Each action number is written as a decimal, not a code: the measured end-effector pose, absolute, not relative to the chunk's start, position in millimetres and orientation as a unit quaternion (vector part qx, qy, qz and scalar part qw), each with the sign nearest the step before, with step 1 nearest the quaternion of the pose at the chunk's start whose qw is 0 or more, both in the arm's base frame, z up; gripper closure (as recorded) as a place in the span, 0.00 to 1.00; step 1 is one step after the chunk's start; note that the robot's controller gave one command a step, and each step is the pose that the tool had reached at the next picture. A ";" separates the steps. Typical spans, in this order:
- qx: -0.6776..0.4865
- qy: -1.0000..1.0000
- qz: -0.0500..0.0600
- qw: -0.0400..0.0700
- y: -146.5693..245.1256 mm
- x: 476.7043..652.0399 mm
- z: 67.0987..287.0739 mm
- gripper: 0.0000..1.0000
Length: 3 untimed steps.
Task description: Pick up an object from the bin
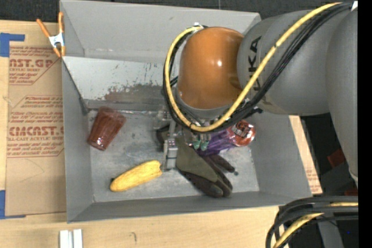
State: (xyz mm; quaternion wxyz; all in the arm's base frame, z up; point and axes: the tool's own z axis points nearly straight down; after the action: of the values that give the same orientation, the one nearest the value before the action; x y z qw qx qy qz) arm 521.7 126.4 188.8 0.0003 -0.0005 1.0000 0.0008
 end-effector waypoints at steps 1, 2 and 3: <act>-0.019 1.000 0.001 0.003 123.6 508.5 133.2 0.00; -0.093 0.996 0.000 0.001 150.9 497.7 80.3 0.00; -0.169 0.986 0.000 0.001 158.0 491.3 69.8 1.00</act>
Offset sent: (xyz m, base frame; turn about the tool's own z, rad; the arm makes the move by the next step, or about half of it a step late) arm -0.0274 0.0324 -0.1188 -0.1977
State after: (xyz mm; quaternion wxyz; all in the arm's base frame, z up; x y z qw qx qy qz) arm 491.3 158.0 69.8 0.0005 -0.1686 0.9857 0.0002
